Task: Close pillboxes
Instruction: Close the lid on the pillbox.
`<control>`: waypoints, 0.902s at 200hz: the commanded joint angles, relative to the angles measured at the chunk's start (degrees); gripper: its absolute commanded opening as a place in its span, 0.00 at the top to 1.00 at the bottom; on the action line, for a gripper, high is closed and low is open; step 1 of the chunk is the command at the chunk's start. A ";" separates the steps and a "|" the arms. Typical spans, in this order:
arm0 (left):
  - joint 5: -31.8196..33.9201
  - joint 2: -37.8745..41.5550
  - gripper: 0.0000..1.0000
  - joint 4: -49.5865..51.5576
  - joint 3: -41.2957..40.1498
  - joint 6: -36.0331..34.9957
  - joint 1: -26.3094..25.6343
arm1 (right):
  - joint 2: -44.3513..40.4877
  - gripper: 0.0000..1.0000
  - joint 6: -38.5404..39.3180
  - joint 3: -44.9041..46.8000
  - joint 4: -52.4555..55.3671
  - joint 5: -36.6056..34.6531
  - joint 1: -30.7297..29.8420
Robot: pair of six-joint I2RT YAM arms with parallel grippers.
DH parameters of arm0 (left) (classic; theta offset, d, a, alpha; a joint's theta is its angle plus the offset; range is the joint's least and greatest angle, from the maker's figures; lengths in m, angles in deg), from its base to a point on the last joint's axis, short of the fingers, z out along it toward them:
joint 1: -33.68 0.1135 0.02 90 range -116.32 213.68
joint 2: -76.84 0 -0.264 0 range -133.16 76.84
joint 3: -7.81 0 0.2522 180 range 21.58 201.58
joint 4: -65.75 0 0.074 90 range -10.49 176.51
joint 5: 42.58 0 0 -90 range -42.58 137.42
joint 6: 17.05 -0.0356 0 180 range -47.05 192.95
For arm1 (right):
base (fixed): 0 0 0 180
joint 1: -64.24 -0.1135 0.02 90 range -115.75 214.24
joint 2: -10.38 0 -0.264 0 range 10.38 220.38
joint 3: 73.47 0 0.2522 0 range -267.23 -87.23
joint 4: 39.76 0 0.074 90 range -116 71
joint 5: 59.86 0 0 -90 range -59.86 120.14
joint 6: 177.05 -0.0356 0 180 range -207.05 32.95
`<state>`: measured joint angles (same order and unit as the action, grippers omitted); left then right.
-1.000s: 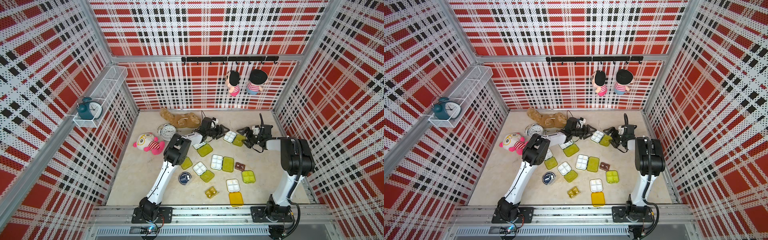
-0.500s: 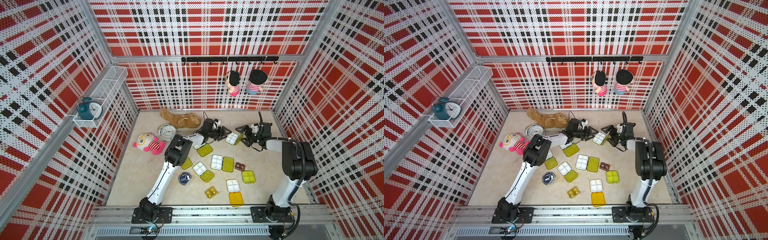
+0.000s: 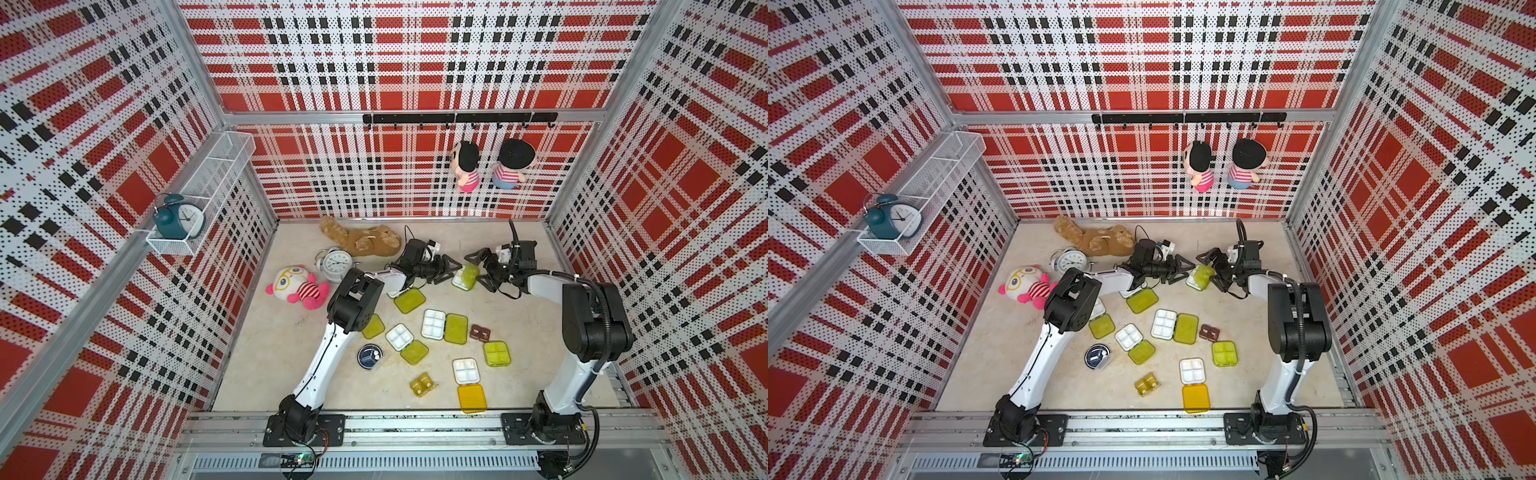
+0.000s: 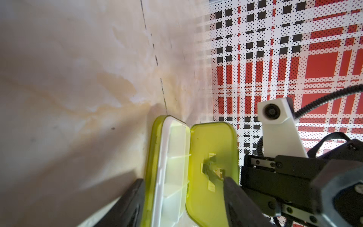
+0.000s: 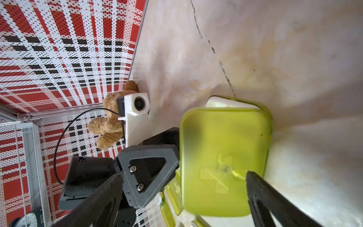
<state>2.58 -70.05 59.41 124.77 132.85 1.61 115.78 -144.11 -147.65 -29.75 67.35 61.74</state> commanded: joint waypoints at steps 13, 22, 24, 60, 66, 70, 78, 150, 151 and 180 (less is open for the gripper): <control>-0.94 3.99 0.34 -1.70 -1.39 0.03 0.77 | -0.15 0.00 -0.99 -1.11 -1.57 -0.74 -0.67; -0.93 4.24 0.34 -1.70 -1.57 0.04 1.00 | -0.49 0.00 -1.11 -0.71 -1.81 -0.89 -0.73; -0.95 4.24 0.34 -1.70 -1.63 0.09 1.10 | -0.58 0.00 -1.08 -0.61 -1.86 -0.91 -0.68; -1.31 4.91 0.34 -1.70 -1.98 0.03 1.93 | -2.43 0.00 -0.25 0.54 -1.30 -1.24 -0.56; -1.31 5.19 0.34 -1.70 -2.25 -0.07 1.86 | -2.70 0.00 0.04 0.67 -0.85 -1.28 -0.47; -1.36 5.33 0.34 -1.73 -2.49 -0.21 1.92 | -2.87 0.00 0.44 0.70 -0.51 -1.30 -0.44; -1.48 5.68 0.34 -1.70 -3.00 -0.41 1.84 | -3.17 0.00 1.26 0.49 0.50 -1.30 -0.33; -2.38 10.97 0.34 -1.26 -6.20 -1.17 4.12 | -3.45 0.06 4.69 -3.04 4.94 1.29 -0.23; -2.37 11.12 0.34 -1.21 -6.31 -1.22 4.21 | -3.40 0.06 4.64 -3.03 4.83 1.38 -0.23; -2.28 16.03 0.34 1.70 -8.87 -3.49 6.61 | -2.15 0.15 2.17 -3.35 1.96 4.06 -0.32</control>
<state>0.97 -60.21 59.85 117.30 132.28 5.54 114.19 -140.48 -149.64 -25.49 68.79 61.35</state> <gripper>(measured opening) 0.662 0.870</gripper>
